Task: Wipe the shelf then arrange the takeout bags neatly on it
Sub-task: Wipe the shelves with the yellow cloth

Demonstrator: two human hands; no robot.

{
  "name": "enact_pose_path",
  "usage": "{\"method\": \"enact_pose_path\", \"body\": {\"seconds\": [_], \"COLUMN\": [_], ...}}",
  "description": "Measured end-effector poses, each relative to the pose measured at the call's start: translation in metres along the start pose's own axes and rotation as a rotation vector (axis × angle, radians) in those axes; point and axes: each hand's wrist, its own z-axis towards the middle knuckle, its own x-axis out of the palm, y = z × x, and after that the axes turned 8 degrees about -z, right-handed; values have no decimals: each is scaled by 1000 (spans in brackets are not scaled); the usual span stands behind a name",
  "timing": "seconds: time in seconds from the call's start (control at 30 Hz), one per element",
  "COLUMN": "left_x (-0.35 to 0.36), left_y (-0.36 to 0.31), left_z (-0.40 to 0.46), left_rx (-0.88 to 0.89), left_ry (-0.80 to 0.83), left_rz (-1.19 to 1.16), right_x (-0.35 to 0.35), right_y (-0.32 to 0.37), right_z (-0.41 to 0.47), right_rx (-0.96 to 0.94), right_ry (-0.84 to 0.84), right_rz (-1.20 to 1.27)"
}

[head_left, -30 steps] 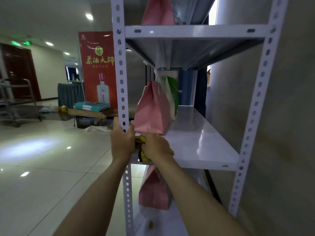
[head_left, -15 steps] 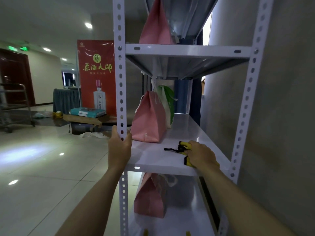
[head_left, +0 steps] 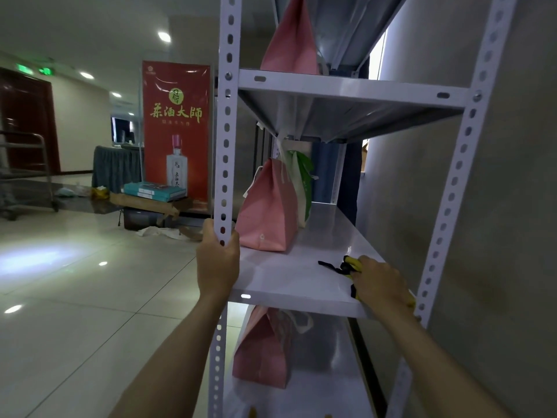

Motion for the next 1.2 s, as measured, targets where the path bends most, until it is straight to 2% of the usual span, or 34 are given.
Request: {"method": "enact_pose_path", "body": {"seconds": [0.23,0.57,0.77,0.9,1.2], "left_x": [1,0,5,4,-11], "left_y": [6,9,12,11,-5], "left_z": [1,3,0,0,-13], "left_rx": [22,25,43,41,-67], "left_ry": [-14,-15,-38,-21,52], "left_rz": [16,9,28,3,101], "right_x": [2,11,4,-1,-5], "right_y": [21,99,139,170,142], "right_z": [-1,-6,-20,-40,-76], "right_rx": [-69,-192,-179,-257,-529], "right_ry": [1,20,41,3,-44], "right_rz": [-12,107,143,195,315]}}
